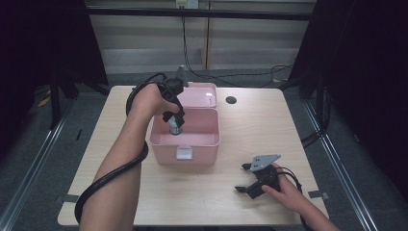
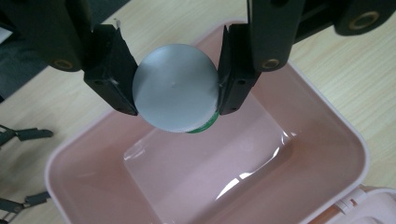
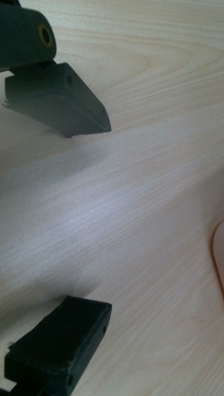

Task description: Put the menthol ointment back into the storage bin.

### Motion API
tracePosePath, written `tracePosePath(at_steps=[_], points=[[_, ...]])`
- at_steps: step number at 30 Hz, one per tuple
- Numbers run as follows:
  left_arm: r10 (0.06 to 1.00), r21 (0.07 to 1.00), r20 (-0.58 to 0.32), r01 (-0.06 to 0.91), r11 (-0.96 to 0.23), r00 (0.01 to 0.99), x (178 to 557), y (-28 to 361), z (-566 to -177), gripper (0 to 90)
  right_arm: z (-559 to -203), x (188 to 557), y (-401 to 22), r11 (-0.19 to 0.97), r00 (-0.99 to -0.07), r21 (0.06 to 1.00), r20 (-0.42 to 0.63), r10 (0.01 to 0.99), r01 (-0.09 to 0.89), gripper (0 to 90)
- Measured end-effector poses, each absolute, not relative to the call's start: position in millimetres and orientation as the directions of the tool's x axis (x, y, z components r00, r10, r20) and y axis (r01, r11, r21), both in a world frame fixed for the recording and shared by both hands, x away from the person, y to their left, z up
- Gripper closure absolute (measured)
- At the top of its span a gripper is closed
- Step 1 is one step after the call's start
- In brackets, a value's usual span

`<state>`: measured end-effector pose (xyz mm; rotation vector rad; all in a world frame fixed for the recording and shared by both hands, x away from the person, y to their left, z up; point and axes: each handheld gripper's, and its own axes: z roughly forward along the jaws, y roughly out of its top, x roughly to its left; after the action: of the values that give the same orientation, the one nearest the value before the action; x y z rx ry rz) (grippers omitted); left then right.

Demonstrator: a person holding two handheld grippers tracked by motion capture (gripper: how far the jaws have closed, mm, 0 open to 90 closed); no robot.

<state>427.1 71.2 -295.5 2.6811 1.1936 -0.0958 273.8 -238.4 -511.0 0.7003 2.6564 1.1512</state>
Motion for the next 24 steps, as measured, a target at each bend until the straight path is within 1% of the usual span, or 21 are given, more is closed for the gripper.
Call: tracePosePath(at_steps=[12,21,24], points=[[0.749,0.139,-0.138,0.761,-0.633,0.648,441,67,-316,50.1,-511,274,-238,0.593,-0.877,0.723,0.036,0.479,0.354,11.1],[0.76,0.141,-0.137,0.772,-0.62,0.636,450,65,-328,50.1,-511,274,-238,0.595,-0.878,0.722,0.035,0.478,0.353,11.1],[0.754,0.14,-0.134,0.765,-0.629,0.644,453,65,-330,50.1,-511,274,-238,0.595,-0.878,0.722,0.035,0.478,0.353,11.1]])
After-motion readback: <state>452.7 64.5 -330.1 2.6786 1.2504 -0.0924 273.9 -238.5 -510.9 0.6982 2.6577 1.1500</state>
